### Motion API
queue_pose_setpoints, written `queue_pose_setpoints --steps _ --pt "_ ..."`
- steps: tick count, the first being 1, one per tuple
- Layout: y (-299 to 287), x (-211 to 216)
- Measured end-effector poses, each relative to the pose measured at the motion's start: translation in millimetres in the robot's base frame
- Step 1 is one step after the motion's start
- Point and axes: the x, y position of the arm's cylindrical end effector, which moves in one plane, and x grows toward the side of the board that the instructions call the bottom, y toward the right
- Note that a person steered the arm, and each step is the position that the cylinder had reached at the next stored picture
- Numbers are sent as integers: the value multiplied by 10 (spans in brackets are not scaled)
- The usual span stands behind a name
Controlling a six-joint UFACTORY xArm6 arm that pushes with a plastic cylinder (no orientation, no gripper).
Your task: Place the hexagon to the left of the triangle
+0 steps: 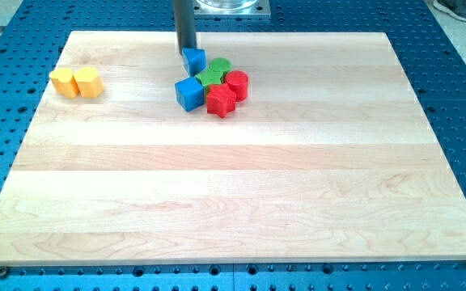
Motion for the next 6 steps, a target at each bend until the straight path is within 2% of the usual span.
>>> queue_pose_setpoints --steps 1,2,3,4,5,6 --pt "-73 164" --pt "-154 505" --pt "-209 622" --pt "-814 811" --pt "-1410 1307" --pt "-1980 1219"
